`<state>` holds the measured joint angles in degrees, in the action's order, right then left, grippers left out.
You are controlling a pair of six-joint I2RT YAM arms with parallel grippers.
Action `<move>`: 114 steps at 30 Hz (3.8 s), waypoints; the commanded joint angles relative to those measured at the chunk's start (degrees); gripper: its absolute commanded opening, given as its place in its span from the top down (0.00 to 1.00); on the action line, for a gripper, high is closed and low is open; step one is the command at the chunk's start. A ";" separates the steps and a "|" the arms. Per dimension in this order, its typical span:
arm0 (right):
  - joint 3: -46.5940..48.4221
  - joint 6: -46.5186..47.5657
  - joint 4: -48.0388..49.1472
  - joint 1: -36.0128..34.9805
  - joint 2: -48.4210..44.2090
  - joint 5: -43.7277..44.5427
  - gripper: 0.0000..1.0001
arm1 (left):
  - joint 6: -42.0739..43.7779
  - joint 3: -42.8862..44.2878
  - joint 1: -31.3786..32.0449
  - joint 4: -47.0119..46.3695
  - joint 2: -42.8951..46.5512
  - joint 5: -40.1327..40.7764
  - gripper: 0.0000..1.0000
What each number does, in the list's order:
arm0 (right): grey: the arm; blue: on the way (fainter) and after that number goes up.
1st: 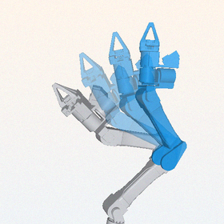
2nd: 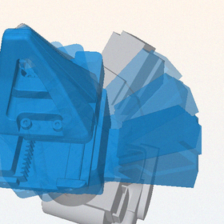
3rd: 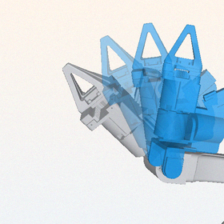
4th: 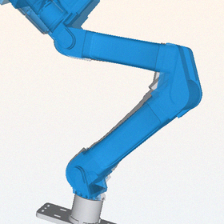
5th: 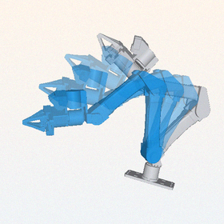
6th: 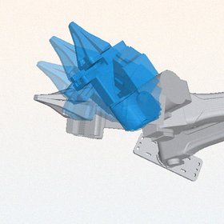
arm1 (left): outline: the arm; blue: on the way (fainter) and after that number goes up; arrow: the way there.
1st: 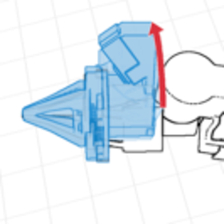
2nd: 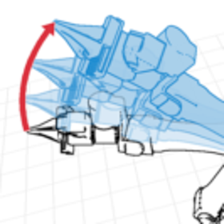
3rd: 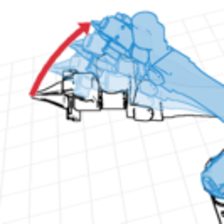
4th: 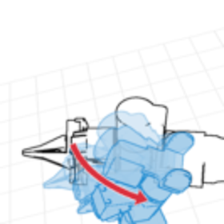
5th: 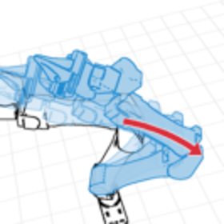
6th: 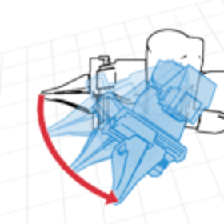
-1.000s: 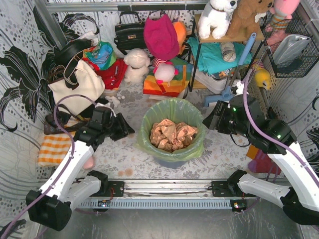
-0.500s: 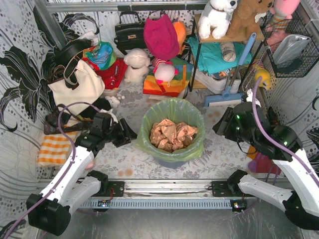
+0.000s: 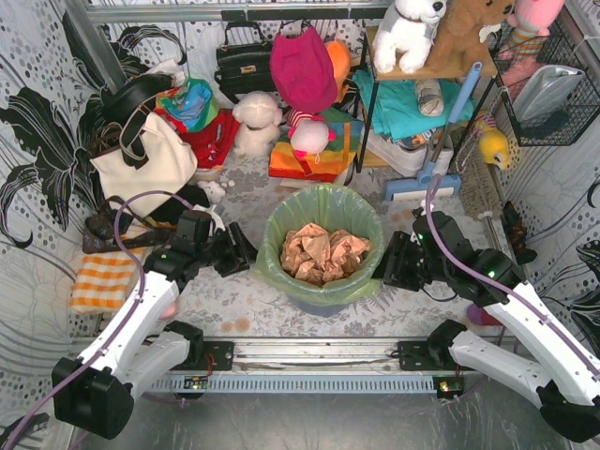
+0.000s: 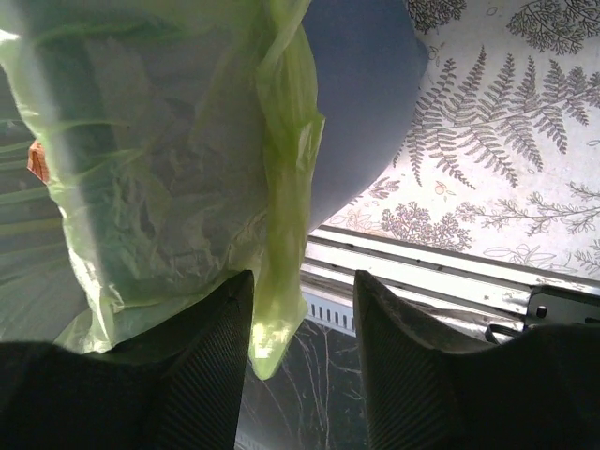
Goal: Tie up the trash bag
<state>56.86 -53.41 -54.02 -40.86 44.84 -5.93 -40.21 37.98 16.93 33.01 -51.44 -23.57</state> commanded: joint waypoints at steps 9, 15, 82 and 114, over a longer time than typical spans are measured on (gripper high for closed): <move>-2.04 -0.72 -0.38 -0.27 1.30 8.16 0.71 | 1.48 0.94 -0.17 -1.29 -0.11 -0.16 0.33; -4.95 -1.29 -0.70 -0.26 0.41 10.03 0.76 | 1.25 0.63 -0.14 -1.37 -0.12 -0.08 0.33; 6.95 20.40 19.65 14.23 30.51 -0.97 1.00 | -7.76 -5.68 1.62 -1.61 15.81 -2.93 0.29; 7.68 16.67 17.11 14.22 32.15 -1.69 1.00 | -17.07 -17.89 7.81 -25.99 13.86 -2.62 0.55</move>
<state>63.66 -35.55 -36.18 -26.85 76.82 -6.44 -56.53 20.60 24.03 14.79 -36.53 -26.57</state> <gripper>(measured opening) 0.003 0.474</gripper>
